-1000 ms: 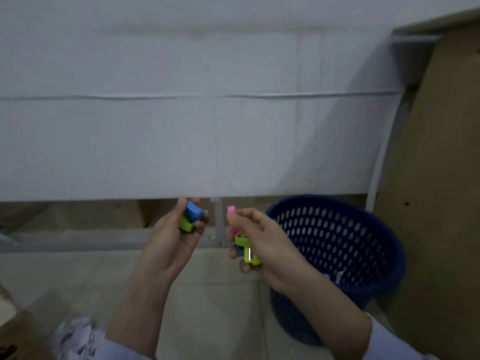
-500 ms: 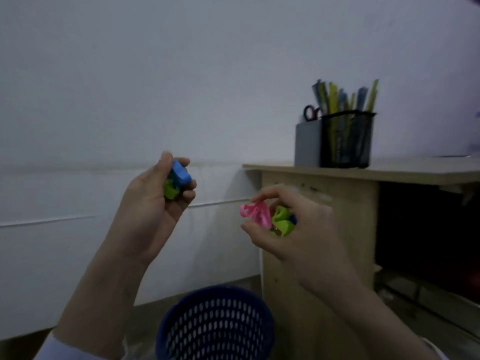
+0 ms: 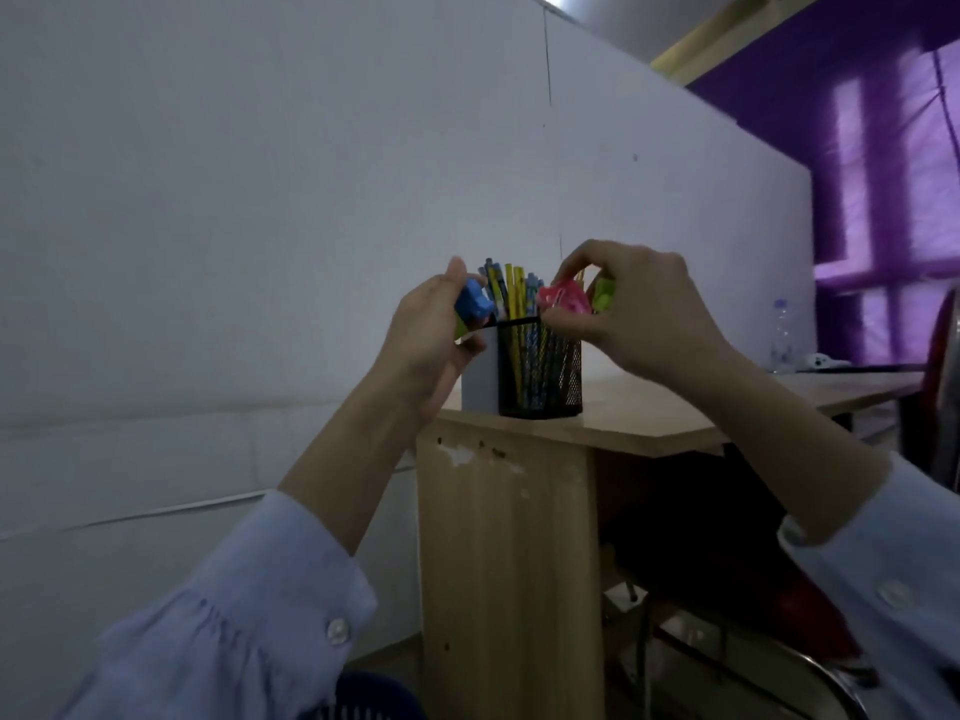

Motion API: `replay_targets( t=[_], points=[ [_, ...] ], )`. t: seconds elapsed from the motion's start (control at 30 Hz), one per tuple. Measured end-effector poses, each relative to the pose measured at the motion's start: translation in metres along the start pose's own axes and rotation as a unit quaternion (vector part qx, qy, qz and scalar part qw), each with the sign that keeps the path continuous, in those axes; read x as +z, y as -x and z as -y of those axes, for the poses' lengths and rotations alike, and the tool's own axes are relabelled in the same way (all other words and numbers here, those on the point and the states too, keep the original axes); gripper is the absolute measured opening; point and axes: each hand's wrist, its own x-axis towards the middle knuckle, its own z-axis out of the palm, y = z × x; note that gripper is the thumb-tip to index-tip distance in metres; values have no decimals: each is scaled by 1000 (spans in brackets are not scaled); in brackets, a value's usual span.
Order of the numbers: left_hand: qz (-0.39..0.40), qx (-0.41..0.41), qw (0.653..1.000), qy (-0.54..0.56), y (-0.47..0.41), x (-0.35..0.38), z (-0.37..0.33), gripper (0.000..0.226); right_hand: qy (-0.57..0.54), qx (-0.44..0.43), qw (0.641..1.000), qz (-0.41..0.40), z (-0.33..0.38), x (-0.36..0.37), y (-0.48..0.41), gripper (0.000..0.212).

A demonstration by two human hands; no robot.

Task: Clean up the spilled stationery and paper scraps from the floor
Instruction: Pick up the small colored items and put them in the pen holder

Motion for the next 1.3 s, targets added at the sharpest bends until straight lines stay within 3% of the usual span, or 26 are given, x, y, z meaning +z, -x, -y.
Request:
replay_targets(
  t=[0.07,0.13,0.27,0.47,0.63,0.8,0.93,1.03,1.13,1.3],
  points=[
    [18,-19,997,68,-16,11,2,32,-21,30,999,-7,-16,7,-27,34],
    [31,0,997,73,-33,21,4,29,-109,65,992,-17,-28,18,-51,36],
    [28,69,994,-77,-65,39,10,25,-272,120,949,-105,-40,48,-82,27],
    [10,124,964,-235,-100,44,45,25,-230,79,948,-208,-46,84,-95,29],
    [27,163,921,-352,-105,44,65,29,-314,131,918,-205,-53,98,-98,30],
    [26,202,887,-414,-105,46,70,29,-285,114,936,-171,-56,100,-96,28],
    [50,195,890,-410,-104,44,71,28,-277,103,943,-152,-55,101,-94,28],
    [49,208,898,-385,-97,43,73,26,-253,105,949,-156,-56,101,-94,16],
    [41,203,907,-366,-93,41,75,36,-225,113,954,-163,-58,103,-92,9],
    [42,197,901,-384,-97,38,75,29,-205,95,960,-165,-61,103,-90,6]
  ],
)
